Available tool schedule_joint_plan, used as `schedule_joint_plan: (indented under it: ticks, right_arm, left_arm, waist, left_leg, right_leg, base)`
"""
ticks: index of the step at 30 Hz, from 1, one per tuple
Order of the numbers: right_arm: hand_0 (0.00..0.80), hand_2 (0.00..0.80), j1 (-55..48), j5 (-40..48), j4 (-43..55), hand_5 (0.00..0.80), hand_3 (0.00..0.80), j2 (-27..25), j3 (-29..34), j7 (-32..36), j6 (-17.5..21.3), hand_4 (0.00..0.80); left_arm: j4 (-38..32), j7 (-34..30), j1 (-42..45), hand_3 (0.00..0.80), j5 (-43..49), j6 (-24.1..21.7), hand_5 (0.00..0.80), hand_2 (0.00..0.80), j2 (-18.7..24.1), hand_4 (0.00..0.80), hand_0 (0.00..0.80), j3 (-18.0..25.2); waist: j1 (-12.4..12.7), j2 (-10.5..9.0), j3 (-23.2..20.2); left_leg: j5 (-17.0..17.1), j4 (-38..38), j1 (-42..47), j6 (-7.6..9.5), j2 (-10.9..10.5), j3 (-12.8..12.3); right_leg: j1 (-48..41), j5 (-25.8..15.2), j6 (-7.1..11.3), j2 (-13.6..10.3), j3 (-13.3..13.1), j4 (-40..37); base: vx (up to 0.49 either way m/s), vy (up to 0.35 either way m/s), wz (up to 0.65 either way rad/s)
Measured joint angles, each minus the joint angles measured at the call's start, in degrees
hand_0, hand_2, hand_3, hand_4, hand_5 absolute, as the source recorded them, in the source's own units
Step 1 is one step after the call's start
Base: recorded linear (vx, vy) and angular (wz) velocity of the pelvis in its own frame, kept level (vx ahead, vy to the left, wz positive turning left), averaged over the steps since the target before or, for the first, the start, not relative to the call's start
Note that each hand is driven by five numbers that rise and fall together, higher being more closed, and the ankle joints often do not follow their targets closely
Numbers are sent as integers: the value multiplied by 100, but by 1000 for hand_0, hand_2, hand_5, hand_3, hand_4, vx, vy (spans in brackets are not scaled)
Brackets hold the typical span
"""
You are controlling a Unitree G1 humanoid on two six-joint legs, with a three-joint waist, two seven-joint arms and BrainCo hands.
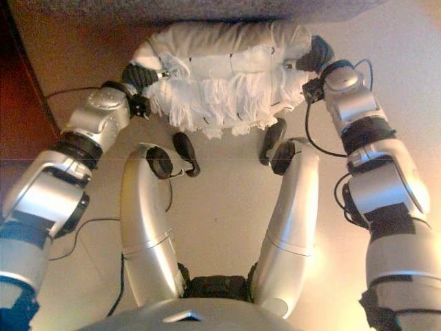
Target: Pick up the cushion and take it to the sofa
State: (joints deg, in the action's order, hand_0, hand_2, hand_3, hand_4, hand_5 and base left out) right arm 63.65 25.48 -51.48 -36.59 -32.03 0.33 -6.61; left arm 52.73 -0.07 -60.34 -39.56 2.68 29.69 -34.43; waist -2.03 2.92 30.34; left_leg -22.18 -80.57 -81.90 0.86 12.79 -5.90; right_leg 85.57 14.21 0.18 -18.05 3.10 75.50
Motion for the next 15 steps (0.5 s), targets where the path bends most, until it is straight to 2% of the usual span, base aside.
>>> schedule_joint_plan:
  ticks: [5, 7, 10, 15]
  right_arm:
    - [800, 800, -944, 114, 592, 800, 800, 111, 455, -325, 270, 800]
    - [800, 800, -1293, 125, 772, 800, 800, 270, 708, -394, 475, 800]
    - [800, 800, -1756, 247, 945, 800, 800, 536, 979, -447, 840, 800]
    - [800, 800, -2568, 700, 1417, 800, 800, 924, 1334, -400, 1445, 800]
  left_arm:
    - [-486, 350, 758, 800, 62, -270, 800, 800, -141, 800, 800, 396]
    - [-665, 474, 1077, 800, 83, -452, 800, 800, -238, 800, 800, 687]
    - [-865, 627, 1465, 800, 296, -717, 800, 800, -338, 800, 800, 1023]
    - [-1264, 728, 2115, 800, 460, -1056, 800, 800, -472, 800, 800, 1490]
  waist:
    - [-8, -2, -1]
    - [-15, -7, -1]
    - [-11, -34, 5]
    - [-18, -131, 1]
  left_leg:
    - [14, 344, 520, 36, 1, -32]
    - [60, 574, 770, 23, 1, -47]
    - [269, 1196, 1290, -9, -21, -119]
    - [803, 2770, 2632, -75, -221, -387]
  right_leg:
    - [-586, -94, 86, 66, 77, -421]
    - [-885, -160, 118, 99, 149, -695]
    - [-1471, -392, 191, 194, 266, -1394]
    - [-2762, -894, 260, 273, 402, -2934]
  base:
    - [-6, -27, -4]
    - [-36, -33, -5]
    - [-32, -15, -3]
    - [38, -46, 0]
